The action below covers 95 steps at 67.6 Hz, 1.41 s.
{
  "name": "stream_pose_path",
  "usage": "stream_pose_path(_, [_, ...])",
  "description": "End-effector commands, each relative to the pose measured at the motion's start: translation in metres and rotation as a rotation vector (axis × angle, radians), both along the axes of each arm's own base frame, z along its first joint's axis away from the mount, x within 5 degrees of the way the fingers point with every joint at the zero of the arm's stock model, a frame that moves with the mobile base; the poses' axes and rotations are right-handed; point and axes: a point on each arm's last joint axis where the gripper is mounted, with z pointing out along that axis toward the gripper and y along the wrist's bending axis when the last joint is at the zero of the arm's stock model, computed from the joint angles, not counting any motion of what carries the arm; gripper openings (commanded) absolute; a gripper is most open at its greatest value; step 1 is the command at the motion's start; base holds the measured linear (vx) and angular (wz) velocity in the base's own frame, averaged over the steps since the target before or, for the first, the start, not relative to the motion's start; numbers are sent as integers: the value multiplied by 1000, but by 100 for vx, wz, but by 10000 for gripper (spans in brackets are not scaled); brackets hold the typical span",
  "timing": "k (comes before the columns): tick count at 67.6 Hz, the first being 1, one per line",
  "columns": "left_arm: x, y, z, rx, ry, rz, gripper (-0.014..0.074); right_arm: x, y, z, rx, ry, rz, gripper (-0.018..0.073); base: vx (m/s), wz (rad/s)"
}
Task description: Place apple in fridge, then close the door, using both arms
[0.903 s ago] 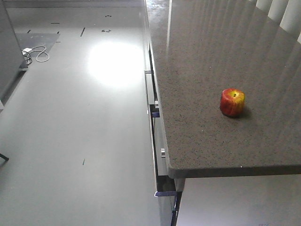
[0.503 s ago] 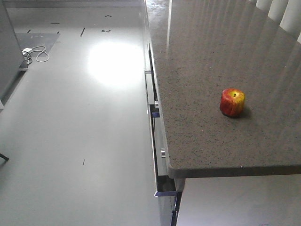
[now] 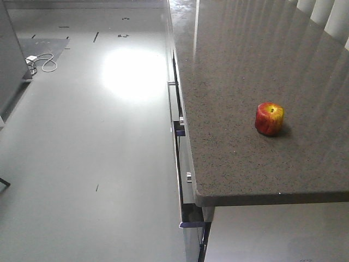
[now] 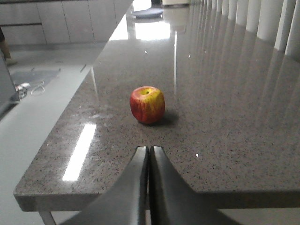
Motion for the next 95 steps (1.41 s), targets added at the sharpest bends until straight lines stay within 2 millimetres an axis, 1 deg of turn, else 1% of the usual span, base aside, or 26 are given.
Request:
stream_pose_path(1, [-3, 0, 14, -16, -108, -4, -6, 10, 0, 29, -12, 25, -1, 39, 0, 0])
stream_pose_path(4, [-3, 0, 14, -16, -108, -4, -6, 17, 1, 36, -15, 77, -2, 68, 0, 0])
stream_pose_path(9, [-3, 0, 14, -16, -108, -4, -6, 27, 1, 43, -26, 156, -2, 146, 0, 0])
stream_pose_path(16, [-3, 0, 14, -16, -108, -4, -6, 45, 2, 51, -34, 227, -1, 297, 0, 0])
stream_pose_path(21, [-3, 0, 14, -16, -108, -4, -6, 58, 3, 54, -68, 259, 11, 415, 0, 0])
stream_pose_path(29, [-3, 0, 14, -16, -108, -4, -6, 80, 4, 56, -129, 314, 37, 564, 0, 0])
stream_pose_path(33, [-3, 0, 14, -16, -108, -4, -6, 92, 5, 56, -147, 346, 45, 616, 0, 0])
stream_pose_path(36, [-3, 0, 14, -16, -108, -4, -6, 101, 5, 56, -156, 371, 50, 638, 0, 0])
stream_pose_path(41, [-3, 0, 14, -16, -108, -4, -6, 116, 6, 55, -160, 408, 54, 651, 0, 0])
stream_pose_path(56, [-3, 0, 14, -16, -108, -4, -6, 169, 9, 50, -195, 501, 78, 643, 0, 0])
stream_pose_path(70, [-3, 0, 14, -16, -108, -4, -6, 212, 12, 45, -210, 551, 91, 639, 0, 0])
stream_pose_path(85, [-3, 0, 14, -16, -108, -4, -6, 259, 17, 36, -173, 589, 100, 632, 0, 0])
stream_pose_path(88, [-3, 0, 14, -16, -108, -4, -6, 266, 18, 35, -165, 594, 102, 632, 0, 0])
stream_pose_path(95, [-3, 0, 14, -16, -108, -4, -6, 287, 22, 31, -114, 617, 112, 629, 0, 0])
